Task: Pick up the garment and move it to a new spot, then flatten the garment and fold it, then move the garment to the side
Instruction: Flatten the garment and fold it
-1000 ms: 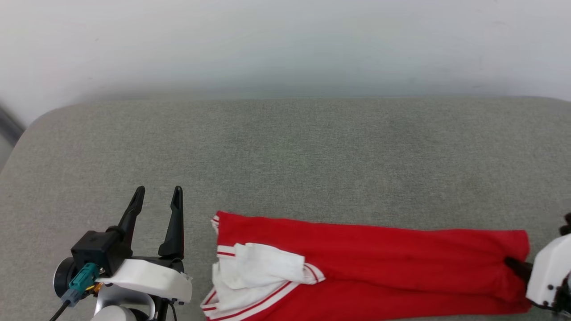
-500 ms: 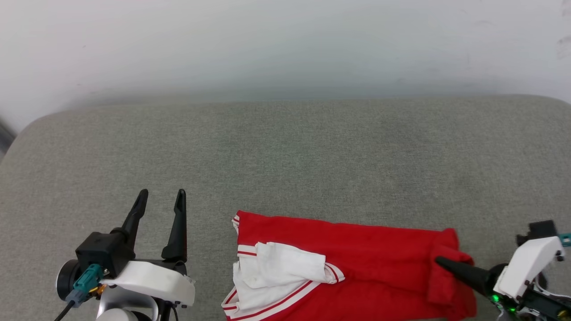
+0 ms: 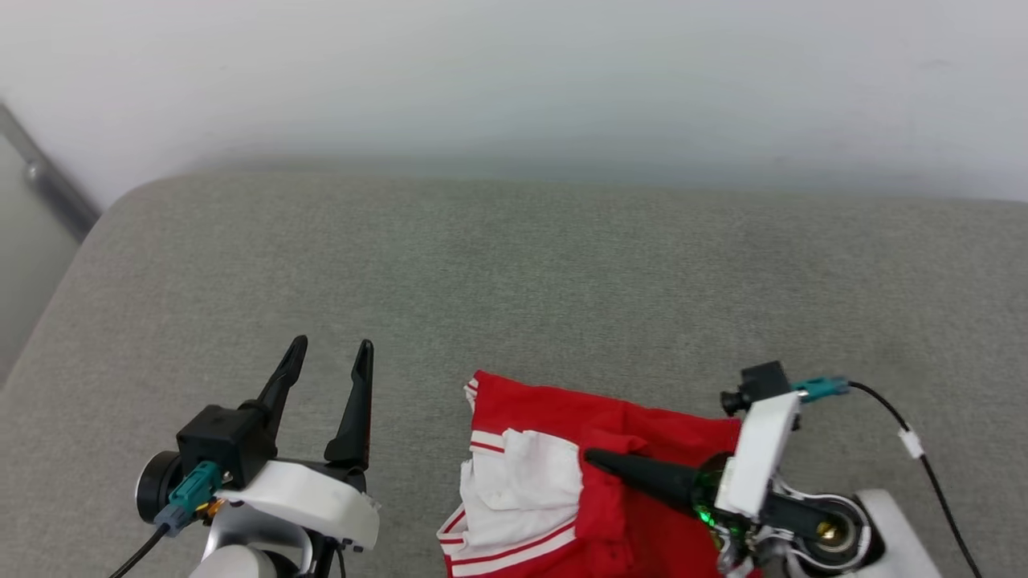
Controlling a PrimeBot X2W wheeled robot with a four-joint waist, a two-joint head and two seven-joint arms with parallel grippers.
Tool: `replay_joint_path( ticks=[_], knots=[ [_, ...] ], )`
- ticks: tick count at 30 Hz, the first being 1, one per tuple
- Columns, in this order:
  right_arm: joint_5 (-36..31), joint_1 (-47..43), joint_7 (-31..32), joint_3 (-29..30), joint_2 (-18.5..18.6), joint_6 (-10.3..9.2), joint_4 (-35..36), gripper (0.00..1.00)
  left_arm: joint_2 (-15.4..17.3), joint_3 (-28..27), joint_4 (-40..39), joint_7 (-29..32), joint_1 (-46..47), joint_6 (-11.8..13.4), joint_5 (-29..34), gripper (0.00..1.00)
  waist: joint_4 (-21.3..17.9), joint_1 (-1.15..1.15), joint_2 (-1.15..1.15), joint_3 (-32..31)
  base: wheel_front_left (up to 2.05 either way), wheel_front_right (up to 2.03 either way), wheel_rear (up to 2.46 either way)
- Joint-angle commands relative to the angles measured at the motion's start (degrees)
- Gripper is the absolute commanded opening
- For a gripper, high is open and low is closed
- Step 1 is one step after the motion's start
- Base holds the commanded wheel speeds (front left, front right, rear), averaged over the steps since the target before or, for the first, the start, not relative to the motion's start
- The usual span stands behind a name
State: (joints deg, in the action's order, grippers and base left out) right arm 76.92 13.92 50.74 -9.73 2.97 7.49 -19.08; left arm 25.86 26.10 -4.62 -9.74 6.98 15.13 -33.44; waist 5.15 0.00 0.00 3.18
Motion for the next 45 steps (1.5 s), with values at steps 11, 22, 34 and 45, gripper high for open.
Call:
replay_joint_path(
  ticks=[11, 22, 34, 45],
  knots=[
    [-1.85, 7.75, -12.85, -11.77, -0.10, 0.00, -8.49, 1.00, -1.90, 1.01, 2.14, -1.06, 3.99, -1.27, 0.10, 1.00, 3.09, 0.00, 0.00, 2.88, 0.00, 0.00, 0.00],
    [-9.40, 12.41, -16.69, -22.79, 4.11, 0.00, -1.79, 1.00, -1.21, 0.16, 3.66, -2.20, 2.60, -1.09, -0.46, 1.00, 1.56, 0.00, 0.00, 2.05, 0.00, 0.00, 0.00],
    [-32.04, 12.53, -26.98, -26.92, 15.94, 0.00, 7.21, 1.00, -1.05, -0.84, 3.69, -3.13, 0.51, 0.02, -0.97, 1.00, -1.60, 0.00, 0.00, 0.67, 0.00, 0.00, 0.00],
    [-57.02, -2.96, -42.54, 0.72, 12.51, -0.01, 13.30, 1.00, -0.63, -2.06, 4.49, -4.07, -2.21, 0.96, -1.43, 1.00, -4.48, 0.00, 0.00, -1.23, 0.00, 0.00, 0.00]
  ],
)
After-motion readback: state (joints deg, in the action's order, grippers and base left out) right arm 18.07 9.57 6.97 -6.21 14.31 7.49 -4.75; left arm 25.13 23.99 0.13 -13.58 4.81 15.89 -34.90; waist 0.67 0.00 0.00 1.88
